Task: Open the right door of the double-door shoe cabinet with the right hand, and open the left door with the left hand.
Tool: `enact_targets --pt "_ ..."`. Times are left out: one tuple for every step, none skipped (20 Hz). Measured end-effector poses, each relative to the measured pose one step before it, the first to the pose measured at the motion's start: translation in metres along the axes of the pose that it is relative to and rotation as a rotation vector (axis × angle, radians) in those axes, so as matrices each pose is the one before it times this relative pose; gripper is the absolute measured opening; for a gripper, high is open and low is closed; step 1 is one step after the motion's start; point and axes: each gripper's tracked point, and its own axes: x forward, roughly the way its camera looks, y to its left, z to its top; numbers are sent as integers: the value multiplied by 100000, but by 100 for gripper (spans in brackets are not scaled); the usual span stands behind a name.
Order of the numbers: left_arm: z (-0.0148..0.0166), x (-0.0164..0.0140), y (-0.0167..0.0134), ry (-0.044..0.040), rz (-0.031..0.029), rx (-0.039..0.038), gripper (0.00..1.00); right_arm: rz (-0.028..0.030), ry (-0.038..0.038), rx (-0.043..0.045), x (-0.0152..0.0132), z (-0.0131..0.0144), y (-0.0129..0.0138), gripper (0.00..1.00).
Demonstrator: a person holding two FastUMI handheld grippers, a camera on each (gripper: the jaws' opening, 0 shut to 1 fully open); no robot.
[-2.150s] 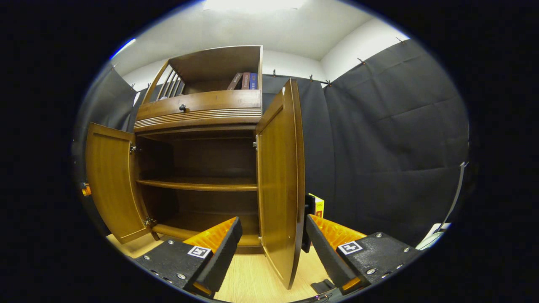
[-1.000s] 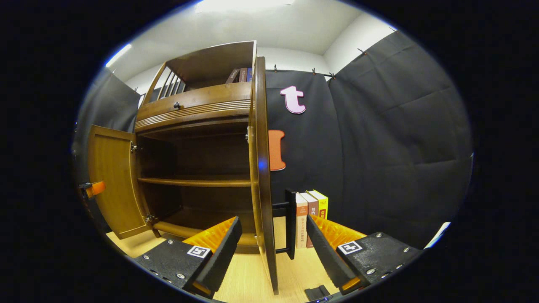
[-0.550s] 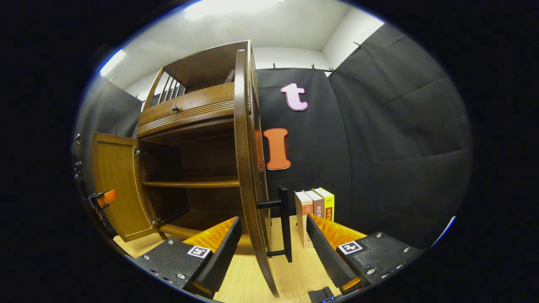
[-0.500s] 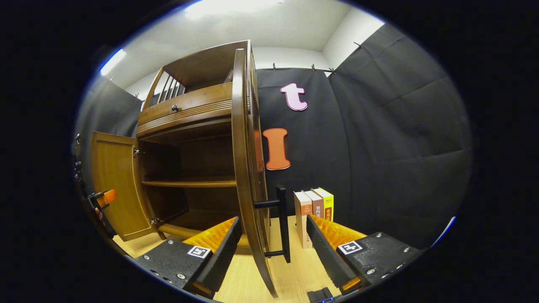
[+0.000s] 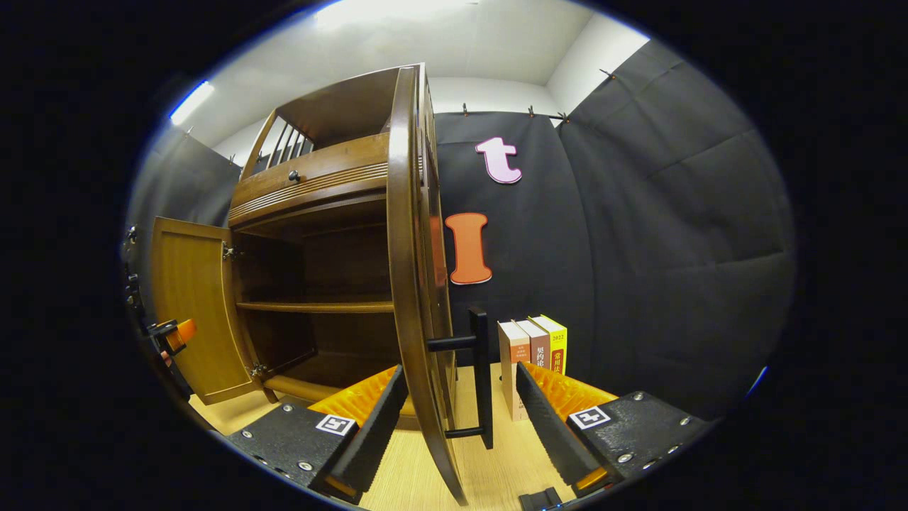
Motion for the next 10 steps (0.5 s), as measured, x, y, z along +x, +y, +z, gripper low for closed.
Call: enact_targets --pt "-108 270 -29 342 326 48 93 -178 -286 -116 129 85 -106 100" --pt "-118 204 182 183 565 557 93 -92 -244 -184 71 17 -11 100" --pt "32 38 -80 -98 -36 512 95 96 -146 -33 187 -66 74 100" --pt "8 -61 -60 -216 -330 216 98 230 88 49 110 -138 95 94" --pt "30 -31 -124 -153 -711 247 100 332 280 20 -35 -113 129 100" --pt "-13 109 -67 -240 -576 552 93 -65 230 -169 19 -108 92 100" --pt "-4 35 7 -191 -55 815 93 -166 36 -328 -23 22 -60 100" --pt "-43 82 -95 -70 -266 680 93 -191 -31 -277 67 41 3 100" --pt "11 7 -137 16 -404 284 93 -18 -153 -194 -105 -8 21 100" --pt "-54 42 -153 80 -744 -93 93 20 -32 -100 -7 41 41 100"
